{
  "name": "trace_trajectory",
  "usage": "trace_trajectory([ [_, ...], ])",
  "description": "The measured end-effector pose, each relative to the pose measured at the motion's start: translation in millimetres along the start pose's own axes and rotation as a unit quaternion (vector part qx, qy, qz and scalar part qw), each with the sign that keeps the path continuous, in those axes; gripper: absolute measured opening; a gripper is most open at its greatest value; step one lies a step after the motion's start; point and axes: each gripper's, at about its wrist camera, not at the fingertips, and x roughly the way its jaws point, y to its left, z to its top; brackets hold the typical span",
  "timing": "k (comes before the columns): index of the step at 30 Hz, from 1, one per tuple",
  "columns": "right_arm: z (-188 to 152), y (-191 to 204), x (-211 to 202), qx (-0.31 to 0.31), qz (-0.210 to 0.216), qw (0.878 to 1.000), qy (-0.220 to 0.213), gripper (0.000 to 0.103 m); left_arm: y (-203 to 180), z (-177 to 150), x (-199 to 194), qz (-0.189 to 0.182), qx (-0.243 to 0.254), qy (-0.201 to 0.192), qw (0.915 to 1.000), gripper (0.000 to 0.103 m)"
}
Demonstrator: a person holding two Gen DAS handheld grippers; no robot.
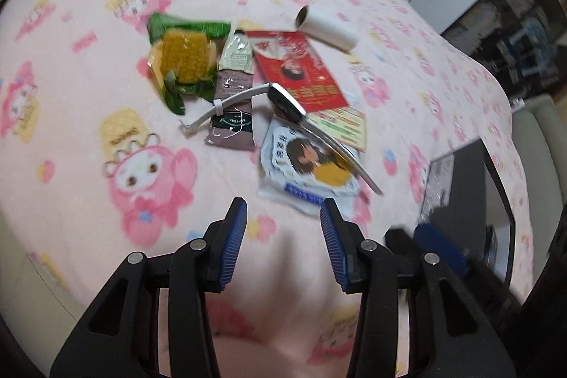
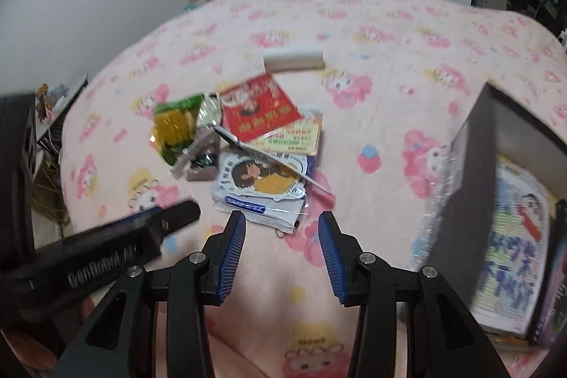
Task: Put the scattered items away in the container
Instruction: 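Move the left tool toward the white alcohol wipes pack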
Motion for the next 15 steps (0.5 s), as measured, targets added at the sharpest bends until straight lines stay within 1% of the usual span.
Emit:
trace_trajectory([
  [1,0,-1,9,0.003,-0.002,1.0,0.007,0.04,2,7,9,-0.001,-0.012,0.008,0.9999,0.043],
  [3,1,-3,22,0.006,-0.009,1.0,0.016,0.039,4,18,24,0.008,-0.022,0.012,0.9996,0.042],
  [6,3,-8,36,0.018,-0.019,0.999,0.025,0.04,9,22,41,0.0,-0.042,0.031,0.9986,0.042],
  [8,4,-14,42,0.027,-0.025,0.999,0.031,0.04,12,21,45,0.005,-0.049,0.034,0.9982,0.041],
  [10,0,-19,49,0.033,-0.032,0.998,0.039,0.04,14,21,41,0.026,-0.054,0.019,0.998,0.04],
  [12,-5,-23,56,0.04,-0.026,0.998,0.049,0.04,14,20,41,0.04,-0.056,0.015,0.9975,0.039],
  [15,-9,-26,61,0.048,-0.014,0.997,0.054,0.04,11,19,45,0.049,-0.048,0.024,0.9973,0.039],
])
